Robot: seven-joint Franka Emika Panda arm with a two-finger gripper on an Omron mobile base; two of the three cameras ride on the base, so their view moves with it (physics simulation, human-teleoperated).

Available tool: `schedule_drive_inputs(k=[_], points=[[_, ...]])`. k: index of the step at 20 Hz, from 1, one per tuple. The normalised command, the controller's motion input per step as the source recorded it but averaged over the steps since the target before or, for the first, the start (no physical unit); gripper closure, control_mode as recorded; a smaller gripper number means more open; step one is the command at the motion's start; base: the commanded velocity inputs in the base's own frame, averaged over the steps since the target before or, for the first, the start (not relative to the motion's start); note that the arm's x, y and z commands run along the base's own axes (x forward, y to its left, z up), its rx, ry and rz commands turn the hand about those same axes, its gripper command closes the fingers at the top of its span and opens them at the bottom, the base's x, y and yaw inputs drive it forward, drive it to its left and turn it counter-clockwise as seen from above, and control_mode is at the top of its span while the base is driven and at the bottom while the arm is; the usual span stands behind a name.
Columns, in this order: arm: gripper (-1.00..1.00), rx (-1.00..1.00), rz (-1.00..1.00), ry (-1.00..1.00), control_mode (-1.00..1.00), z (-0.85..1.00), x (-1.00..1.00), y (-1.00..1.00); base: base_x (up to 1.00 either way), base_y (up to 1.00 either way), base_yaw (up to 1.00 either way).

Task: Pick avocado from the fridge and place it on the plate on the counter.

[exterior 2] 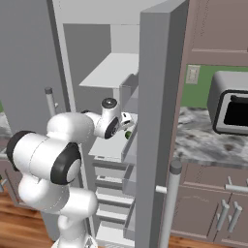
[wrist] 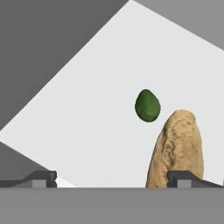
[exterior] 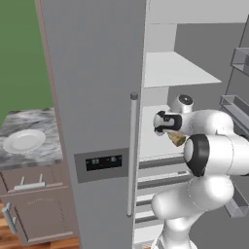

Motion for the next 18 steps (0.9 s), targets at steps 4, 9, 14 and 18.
schedule_drive_inputs(k=[4,9,14,18], points=[[-1.00,0.00,0.01,0.00,-1.00,-0.21,0.38,-0.04,0.00,0.00,0.00],[-1.00,0.00,0.02,0.01,-1.00,-0.29,0.39,-0.03,0.00,0.00,0.00],[-1.00,0.00,0.03,0.00,-1.00,-0.20,0.35,-0.11,0.00,0.00,0.00],[-1.00,0.00,0.05,0.00,-1.00,-0.09,0.37,-0.13,0.00,0.00,0.00]])
